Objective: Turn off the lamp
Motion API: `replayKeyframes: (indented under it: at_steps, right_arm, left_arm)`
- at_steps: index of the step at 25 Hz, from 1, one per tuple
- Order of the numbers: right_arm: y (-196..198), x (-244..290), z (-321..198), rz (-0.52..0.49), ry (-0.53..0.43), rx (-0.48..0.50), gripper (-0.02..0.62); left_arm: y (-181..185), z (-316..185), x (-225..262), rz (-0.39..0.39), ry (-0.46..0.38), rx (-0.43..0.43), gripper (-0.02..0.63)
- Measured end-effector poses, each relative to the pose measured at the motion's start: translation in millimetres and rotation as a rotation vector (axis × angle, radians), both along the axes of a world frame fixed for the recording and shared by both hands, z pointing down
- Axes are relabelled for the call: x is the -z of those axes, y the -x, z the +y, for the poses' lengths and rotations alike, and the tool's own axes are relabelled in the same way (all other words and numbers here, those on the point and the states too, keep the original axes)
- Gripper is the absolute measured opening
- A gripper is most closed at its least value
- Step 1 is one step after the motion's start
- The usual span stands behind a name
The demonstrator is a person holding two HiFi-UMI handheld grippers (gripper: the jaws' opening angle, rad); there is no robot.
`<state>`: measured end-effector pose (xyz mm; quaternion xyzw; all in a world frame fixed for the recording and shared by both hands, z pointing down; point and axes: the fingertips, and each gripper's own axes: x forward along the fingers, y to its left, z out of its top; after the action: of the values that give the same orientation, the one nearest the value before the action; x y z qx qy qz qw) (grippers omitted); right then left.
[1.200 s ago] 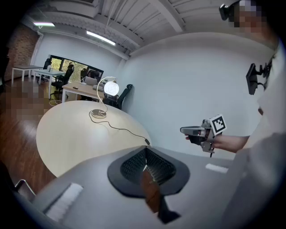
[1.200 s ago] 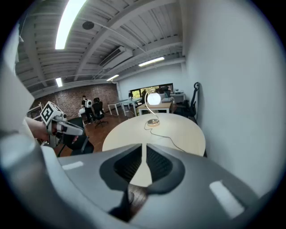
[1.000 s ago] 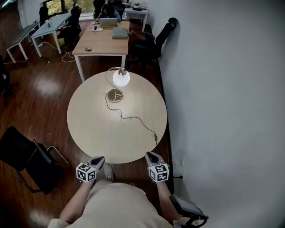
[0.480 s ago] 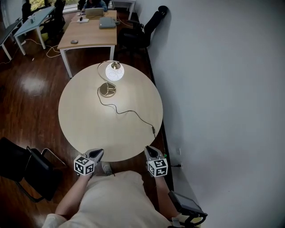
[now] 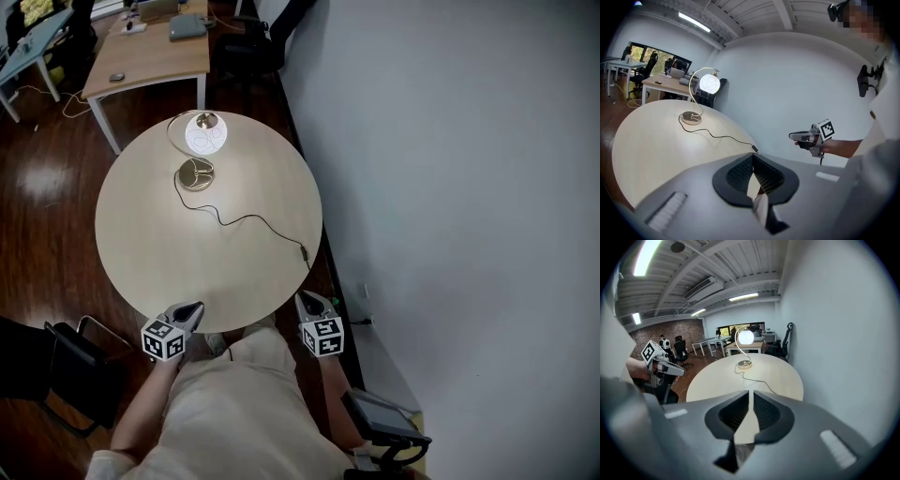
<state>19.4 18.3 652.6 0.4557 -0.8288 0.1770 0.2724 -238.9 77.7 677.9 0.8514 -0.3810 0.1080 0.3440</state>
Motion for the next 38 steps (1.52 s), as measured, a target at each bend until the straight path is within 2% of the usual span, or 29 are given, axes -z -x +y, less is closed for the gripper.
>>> replayKeyframes:
  at_steps: [8,15,19,28,32,38]
  right_arm:
    - [-34.7,-25.4,-48.5,0.022,0.073,-0.010,0.032]
    - [-65.6,-54.6,-94.7,0.074,0.117,0.033,0.043]
    - [-71.9,-76.5,-114.0,0.095,0.155,0.062,0.084]
    - [-84.5,-138.0,-144.6,0.118,0.289,0.035,0.088]
    - [-84.8,-176.6,-152.7,0.109,0.349,0.067,0.140]
    - [-76.9,-210.4,-162.0,0.125,0.421,0.107,0.158]
  left_arm:
    - [-26.0,-24.7,6.1,-0.017,0.051,0.031,-0.008]
    - [-57.9,-61.0,24.0,-0.042,0.057,0.064,-0.008]
    - [-68.3,-74.2,28.7,-0.060,0.064,0.081,-0.008]
    - [-78.2,-78.8,31.0,-0.104,0.114,0.135,-0.008]
    - [-83.3,-73.7,27.1,-0.124,0.142,0.155,-0.008]
    - [-94.1,-66.2,18.8,-0.142,0.191,0.162,-0.008]
